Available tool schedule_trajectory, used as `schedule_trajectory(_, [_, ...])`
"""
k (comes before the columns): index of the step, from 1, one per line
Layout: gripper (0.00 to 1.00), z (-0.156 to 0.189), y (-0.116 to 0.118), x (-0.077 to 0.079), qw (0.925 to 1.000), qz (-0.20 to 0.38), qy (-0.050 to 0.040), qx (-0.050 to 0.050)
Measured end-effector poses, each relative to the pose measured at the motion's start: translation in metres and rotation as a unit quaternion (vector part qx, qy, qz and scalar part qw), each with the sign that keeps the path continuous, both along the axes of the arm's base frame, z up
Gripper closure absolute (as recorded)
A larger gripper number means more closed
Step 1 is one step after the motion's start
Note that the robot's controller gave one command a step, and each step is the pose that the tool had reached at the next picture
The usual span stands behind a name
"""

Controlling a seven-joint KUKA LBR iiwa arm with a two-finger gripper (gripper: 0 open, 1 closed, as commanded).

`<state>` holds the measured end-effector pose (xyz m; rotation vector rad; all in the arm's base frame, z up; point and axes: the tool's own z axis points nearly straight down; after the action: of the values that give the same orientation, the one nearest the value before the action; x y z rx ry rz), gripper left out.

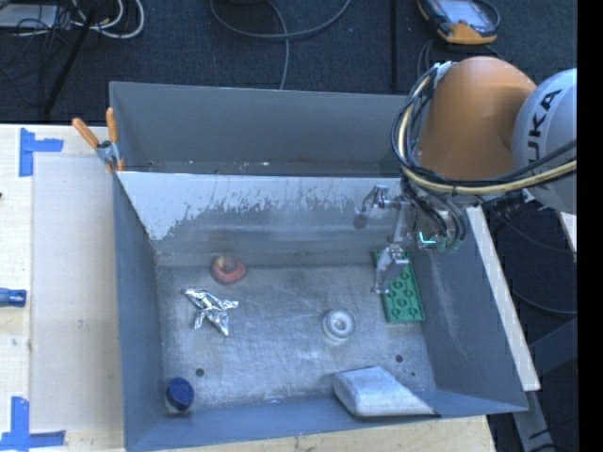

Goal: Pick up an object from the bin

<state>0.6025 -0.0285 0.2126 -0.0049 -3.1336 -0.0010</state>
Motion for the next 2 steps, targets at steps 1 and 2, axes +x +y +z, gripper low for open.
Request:
schedule_trajectory(1, [0.0, -0.102, -0.017, -0.082, 1.0, 0.002, 0.0027, 0.0])
schedule_trajectory(2, [0.0, -0.141, 0.005, -0.055, 0.9976, -0.069, -0.0035, -0.001])
